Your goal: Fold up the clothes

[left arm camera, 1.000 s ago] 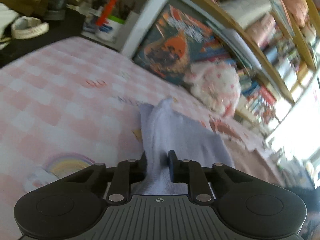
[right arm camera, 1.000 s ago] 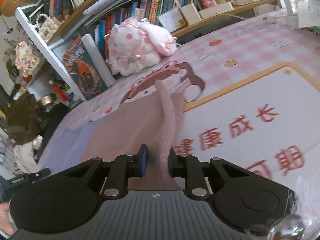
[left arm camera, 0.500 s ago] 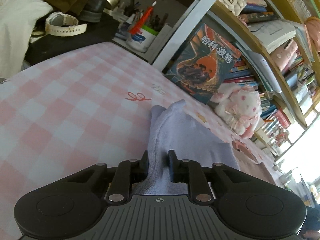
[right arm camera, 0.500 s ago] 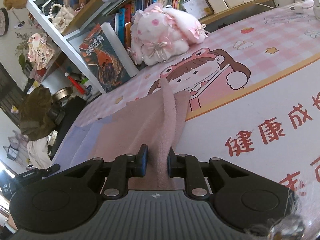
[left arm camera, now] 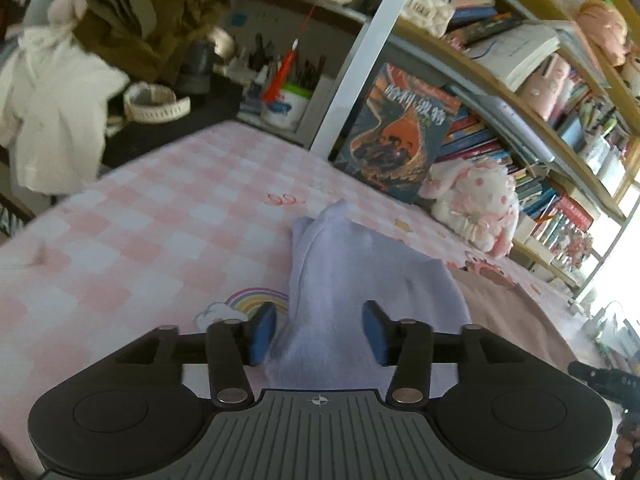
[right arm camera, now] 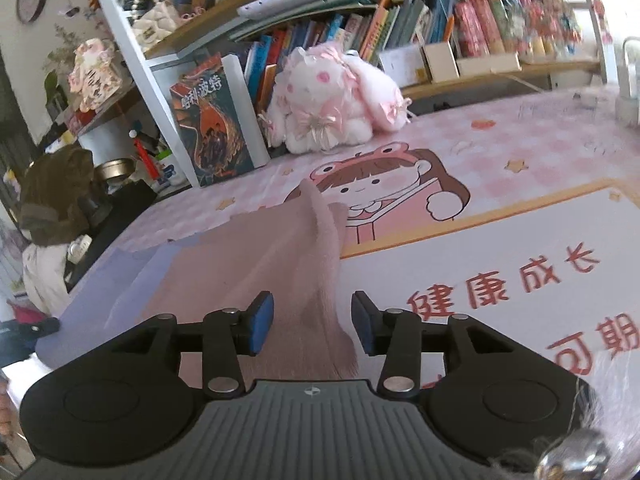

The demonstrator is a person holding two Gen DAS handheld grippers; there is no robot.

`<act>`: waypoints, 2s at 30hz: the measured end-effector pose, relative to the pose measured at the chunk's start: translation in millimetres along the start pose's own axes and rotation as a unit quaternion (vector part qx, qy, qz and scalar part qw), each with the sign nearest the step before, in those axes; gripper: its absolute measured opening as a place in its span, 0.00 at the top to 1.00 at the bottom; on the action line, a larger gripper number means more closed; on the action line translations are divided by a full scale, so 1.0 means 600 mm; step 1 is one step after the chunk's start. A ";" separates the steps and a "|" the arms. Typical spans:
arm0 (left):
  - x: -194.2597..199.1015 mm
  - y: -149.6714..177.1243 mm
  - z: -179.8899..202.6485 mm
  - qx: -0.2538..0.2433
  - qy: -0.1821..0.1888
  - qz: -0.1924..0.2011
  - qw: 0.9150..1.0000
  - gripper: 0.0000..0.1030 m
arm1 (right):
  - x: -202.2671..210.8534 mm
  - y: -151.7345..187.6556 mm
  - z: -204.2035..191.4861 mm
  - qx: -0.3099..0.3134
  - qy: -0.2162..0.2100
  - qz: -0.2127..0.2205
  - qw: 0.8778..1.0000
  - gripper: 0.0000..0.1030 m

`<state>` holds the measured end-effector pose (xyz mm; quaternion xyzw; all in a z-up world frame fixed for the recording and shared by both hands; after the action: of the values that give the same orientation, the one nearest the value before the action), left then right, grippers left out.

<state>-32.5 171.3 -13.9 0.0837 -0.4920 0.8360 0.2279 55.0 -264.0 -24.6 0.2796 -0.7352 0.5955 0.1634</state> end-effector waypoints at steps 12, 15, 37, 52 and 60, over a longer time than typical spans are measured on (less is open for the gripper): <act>0.064 0.038 0.012 0.062 0.025 0.005 0.998 0.41 | 0.006 0.027 0.011 -0.022 -0.016 -0.018 0.999 0.71; 0.058 0.046 0.002 0.088 0.025 -0.002 0.996 0.41 | 0.012 0.037 0.003 -0.019 -0.035 -0.023 0.999 0.75; -0.007 0.040 -0.052 0.283 0.046 0.038 0.957 0.40 | 0.024 0.020 0.006 -0.005 -0.049 0.015 0.999 0.69; -0.063 0.016 -0.043 0.296 0.022 0.055 0.953 0.44 | -0.058 -0.011 -0.047 0.166 -0.071 -0.043 0.983 0.75; -0.063 0.004 0.020 0.141 -0.015 0.054 0.988 0.88 | -0.058 -0.007 -0.040 0.143 -0.077 -0.043 0.986 0.75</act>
<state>-1.0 148.6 -23.4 0.1011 -0.3759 0.9069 0.1613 83.2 -233.8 -35.4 0.3765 -0.6399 0.6638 0.0904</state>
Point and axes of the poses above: each gripper's, at about its wrist camera, not at the fingertips, and x roughly against the way its jaws point, z to its right, y to its underside, the point moved 3 cm from there along -x, roughly the way its jaws point, and after that the axes turned 15 degrees about y, right-handed, at the moved point
